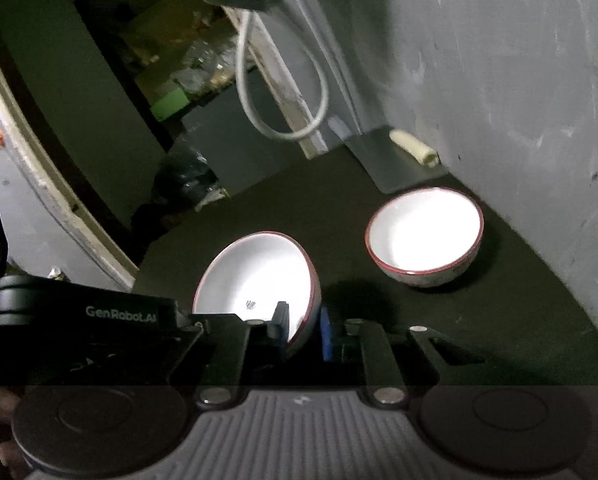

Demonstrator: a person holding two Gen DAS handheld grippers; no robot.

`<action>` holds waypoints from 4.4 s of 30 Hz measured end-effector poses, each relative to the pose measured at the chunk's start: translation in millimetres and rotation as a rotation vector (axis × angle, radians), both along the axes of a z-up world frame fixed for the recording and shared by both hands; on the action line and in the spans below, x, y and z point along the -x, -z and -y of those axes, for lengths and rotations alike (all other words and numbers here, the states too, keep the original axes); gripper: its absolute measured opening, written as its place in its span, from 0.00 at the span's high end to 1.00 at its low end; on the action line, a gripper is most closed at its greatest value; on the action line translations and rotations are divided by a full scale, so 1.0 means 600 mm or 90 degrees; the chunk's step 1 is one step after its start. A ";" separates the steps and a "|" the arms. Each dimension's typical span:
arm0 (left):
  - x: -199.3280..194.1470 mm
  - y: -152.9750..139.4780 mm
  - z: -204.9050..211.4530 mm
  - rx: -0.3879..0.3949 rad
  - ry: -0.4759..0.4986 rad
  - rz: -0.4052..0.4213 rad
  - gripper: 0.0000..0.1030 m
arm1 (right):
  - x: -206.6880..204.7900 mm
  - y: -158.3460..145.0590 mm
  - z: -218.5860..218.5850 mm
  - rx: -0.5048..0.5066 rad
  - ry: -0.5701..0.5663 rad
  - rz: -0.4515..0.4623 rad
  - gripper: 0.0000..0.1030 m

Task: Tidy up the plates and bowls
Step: 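Lift the white bowl with the left tool toward the steel bowl, then lower the white bowl into the steel bowl and open the left tool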

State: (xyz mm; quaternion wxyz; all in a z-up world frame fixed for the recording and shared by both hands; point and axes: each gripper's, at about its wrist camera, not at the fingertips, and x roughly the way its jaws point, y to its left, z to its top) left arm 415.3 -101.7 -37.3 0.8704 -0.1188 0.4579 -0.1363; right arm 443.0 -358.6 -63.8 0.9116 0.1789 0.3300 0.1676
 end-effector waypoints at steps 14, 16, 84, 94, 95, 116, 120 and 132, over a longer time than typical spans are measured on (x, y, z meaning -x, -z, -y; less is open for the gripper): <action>0.143 -0.067 -0.042 0.071 0.016 0.071 0.90 | 0.147 -0.111 -0.019 0.056 -0.032 0.079 0.83; 0.161 -0.072 -0.051 0.083 0.015 0.075 0.90 | 0.167 -0.123 -0.025 0.065 -0.038 0.085 0.83; 0.465 0.049 -0.238 0.084 -0.032 -0.127 0.90 | 0.430 -0.067 -0.217 0.253 -0.326 -0.089 0.82; 0.458 0.051 -0.236 0.085 -0.033 -0.137 0.86 | 0.424 -0.063 -0.217 0.254 -0.328 -0.093 0.81; 0.457 0.051 -0.235 0.083 -0.032 -0.138 0.86 | 0.423 -0.063 -0.217 0.254 -0.329 -0.093 0.81; 0.444 0.052 -0.228 0.068 -0.034 -0.155 0.81 | 0.418 -0.063 -0.222 0.253 -0.342 -0.097 0.78; 0.442 0.050 -0.226 0.063 -0.032 -0.158 0.78 | 0.421 -0.064 -0.221 0.254 -0.346 -0.096 0.78; 0.442 0.037 -0.224 0.057 -0.044 -0.158 0.61 | 0.426 -0.065 -0.220 0.263 -0.361 -0.090 0.74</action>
